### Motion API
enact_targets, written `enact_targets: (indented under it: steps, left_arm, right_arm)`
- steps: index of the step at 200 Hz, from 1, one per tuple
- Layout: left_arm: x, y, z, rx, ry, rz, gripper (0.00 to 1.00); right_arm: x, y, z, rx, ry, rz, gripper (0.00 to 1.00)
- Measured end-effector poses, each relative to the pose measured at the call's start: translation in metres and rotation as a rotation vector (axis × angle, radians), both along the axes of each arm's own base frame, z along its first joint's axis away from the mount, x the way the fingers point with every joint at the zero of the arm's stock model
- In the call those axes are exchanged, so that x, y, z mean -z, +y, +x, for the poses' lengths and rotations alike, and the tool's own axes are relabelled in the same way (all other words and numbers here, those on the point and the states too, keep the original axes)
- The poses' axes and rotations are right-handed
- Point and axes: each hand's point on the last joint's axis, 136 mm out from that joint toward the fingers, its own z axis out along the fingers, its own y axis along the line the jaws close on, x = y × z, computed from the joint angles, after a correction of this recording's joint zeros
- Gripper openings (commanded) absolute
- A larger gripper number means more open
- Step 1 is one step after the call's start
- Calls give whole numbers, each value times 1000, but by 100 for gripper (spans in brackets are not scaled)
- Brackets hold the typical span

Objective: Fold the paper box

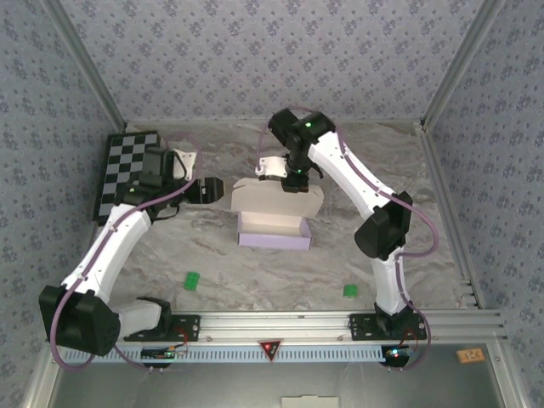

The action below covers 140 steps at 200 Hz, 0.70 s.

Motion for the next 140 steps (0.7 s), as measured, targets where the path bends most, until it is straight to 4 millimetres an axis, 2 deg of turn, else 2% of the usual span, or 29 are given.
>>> enact_targets:
  steps: [27, 47, 69, 88, 119, 140]
  left_arm:
    - [2, -6, -2, 28, -2, 13, 84]
    - [2, -9, -3, 44, -10, 21, 84]
    - [3, -12, -3, 56, -22, 25, 84]
    - [4, -14, -2, 65, -29, 30, 84]
    - [6, -16, 1, 79, -42, 37, 84]
    - [10, -18, 4, 88, -39, 45, 84]
  right_arm:
    - [-1, 6, 2, -15, -7, 28, 39]
    - [-4, 10, 3, -13, -12, 66, 49]
    - [-11, 8, 3, 9, -31, 121, 53]
    - [-26, 1, 1, 65, -61, 189, 56]
    - [-56, -21, 0, 249, -129, 348, 58]
    - [-67, -42, 2, 418, -157, 461, 59]
